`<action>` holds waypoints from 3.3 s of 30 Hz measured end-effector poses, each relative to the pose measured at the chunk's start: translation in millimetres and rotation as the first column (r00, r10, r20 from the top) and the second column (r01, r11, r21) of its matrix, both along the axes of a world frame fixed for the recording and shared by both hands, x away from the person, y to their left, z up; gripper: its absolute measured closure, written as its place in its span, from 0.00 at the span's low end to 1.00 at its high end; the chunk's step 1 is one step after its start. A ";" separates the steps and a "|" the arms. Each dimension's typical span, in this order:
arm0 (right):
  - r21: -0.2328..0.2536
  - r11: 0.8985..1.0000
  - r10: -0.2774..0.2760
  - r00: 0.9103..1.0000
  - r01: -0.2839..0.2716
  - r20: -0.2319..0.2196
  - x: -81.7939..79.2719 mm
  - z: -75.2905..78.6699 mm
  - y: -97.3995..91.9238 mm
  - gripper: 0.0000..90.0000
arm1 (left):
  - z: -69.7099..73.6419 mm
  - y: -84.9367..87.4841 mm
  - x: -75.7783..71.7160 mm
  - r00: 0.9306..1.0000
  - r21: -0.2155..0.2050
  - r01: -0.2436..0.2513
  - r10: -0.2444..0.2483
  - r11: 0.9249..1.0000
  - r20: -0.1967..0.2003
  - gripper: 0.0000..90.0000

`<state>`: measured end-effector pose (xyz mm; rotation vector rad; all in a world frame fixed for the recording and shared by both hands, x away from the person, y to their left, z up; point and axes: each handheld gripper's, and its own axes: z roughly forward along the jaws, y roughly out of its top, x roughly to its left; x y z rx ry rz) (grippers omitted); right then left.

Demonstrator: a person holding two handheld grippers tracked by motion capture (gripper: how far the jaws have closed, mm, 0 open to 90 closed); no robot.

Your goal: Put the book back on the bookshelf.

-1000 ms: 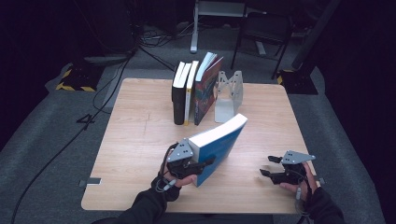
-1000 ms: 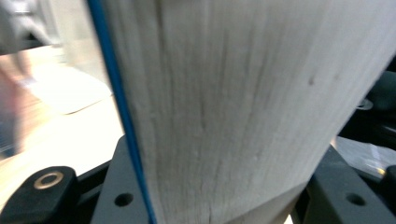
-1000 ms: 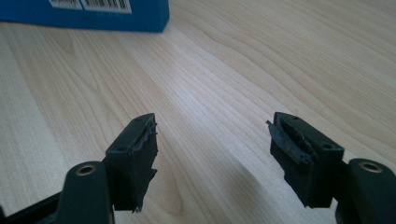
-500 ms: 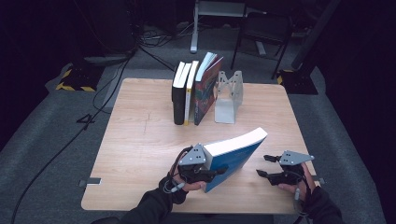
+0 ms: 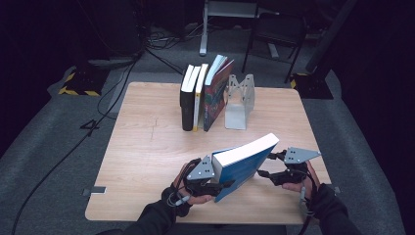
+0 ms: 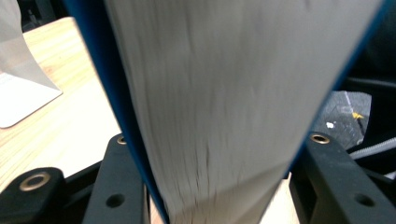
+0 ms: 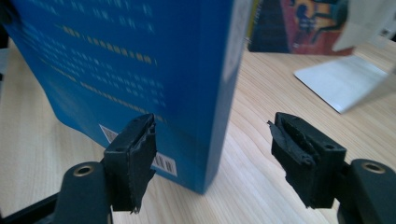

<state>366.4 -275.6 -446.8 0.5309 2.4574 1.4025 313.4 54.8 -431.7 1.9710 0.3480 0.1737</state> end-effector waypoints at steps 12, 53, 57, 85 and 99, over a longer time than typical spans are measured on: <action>-0.054 0.984 0.165 0.985 -0.167 -0.044 12.3 -2.5 28.5 0.25 | -24.5 10.0 -12.1 0.999 0.156 -0.009 0.016 0.988 -0.042 0.59; 0.061 0.988 0.137 0.984 -0.145 0.117 -31.2 73.1 10.2 0.63 | -34.8 10.1 38.5 0.972 0.208 -0.224 0.204 0.952 0.113 0.51; 0.042 0.993 0.103 0.987 -0.109 0.120 -34.8 82.3 21.5 0.60 | -36.3 7.3 43.7 0.974 0.193 -0.218 0.201 0.957 0.106 0.47; 0.025 1.000 0.000 0.999 -0.001 0.043 -30.4 103.2 48.4 0.64 | -53.4 75.9 3.8 0.952 0.404 -0.260 0.302 0.877 -0.042 0.30; -0.002 1.000 -0.003 1.000 0.003 0.007 -28.0 108.1 48.9 0.66 | -72.5 86.8 8.9 0.932 0.362 -0.298 0.352 0.883 -0.091 0.17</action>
